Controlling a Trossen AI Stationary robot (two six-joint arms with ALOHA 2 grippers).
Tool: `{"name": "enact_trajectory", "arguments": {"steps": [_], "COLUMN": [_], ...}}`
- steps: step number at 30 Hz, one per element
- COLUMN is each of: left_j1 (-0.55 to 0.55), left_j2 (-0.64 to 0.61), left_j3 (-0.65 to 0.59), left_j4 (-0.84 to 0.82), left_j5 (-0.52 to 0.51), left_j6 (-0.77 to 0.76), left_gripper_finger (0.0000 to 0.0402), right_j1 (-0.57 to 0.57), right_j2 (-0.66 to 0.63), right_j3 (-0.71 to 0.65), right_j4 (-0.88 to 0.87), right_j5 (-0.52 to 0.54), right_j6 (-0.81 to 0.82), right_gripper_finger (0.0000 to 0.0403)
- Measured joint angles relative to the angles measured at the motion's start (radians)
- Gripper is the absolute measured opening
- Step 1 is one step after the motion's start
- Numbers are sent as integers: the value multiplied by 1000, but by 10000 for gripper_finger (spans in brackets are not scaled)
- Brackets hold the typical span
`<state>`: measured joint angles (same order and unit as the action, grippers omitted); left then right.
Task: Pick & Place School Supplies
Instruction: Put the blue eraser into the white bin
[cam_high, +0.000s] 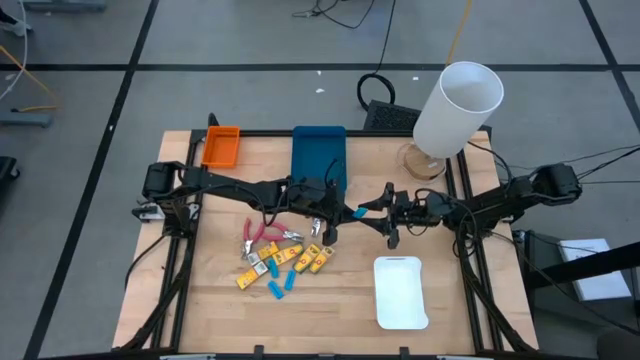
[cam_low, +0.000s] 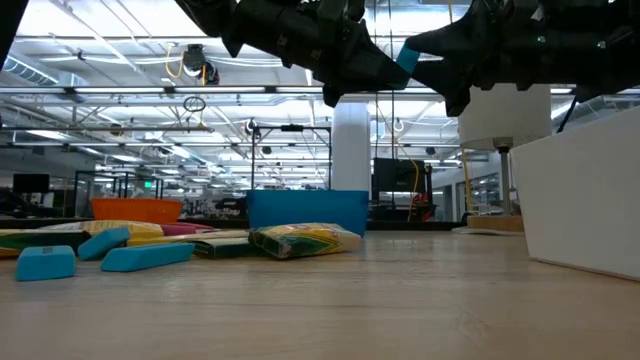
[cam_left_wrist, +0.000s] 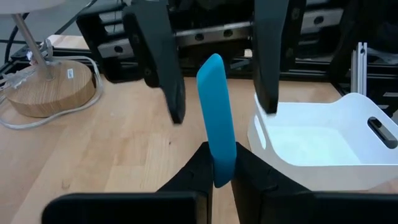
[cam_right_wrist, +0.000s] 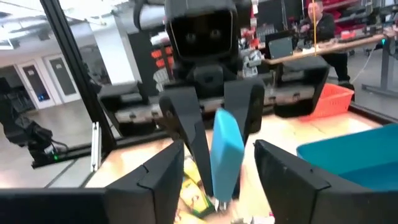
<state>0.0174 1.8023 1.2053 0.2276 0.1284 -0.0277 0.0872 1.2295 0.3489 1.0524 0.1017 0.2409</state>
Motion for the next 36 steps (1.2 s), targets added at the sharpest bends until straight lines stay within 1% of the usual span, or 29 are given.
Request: {"name": "enact_trajectory", "arguments": {"steps": [6,11,14,17,24,27,31,33,36], "left_j1": [0,0,0,0,-8,-23,-41,-47,-48], "left_j2": [0,0,0,-1,-2,-2,-32,-67,-135], "left_j3": [0,0,0,0,0,0,-1,-1,-1], "left_j4": [0,-1,-9,-11,-26,-33,-60,-111,-226], "left_j5": [0,1,2,2,0,-2,0,3,2], "left_j6": [-1,-2,-2,-8,-38,-38,-35,-26,-35], "left_gripper_finger": [46,33,33,47,69,92,151,185,226], "right_j1": [0,0,0,0,0,0,0,-1,8], "right_j2": [5,5,5,5,5,4,2,-9,-41], "right_j3": [0,0,0,0,0,0,0,0,0], "right_j4": [0,-1,-2,6,35,42,45,40,19], "right_j5": [0,0,-1,-1,-1,-2,-15,-54,-146], "right_j6": [0,0,0,-2,-47,-51,-56,-59,-63], "right_gripper_finger": [111,65,43,30,30,30,30,30,30]}}
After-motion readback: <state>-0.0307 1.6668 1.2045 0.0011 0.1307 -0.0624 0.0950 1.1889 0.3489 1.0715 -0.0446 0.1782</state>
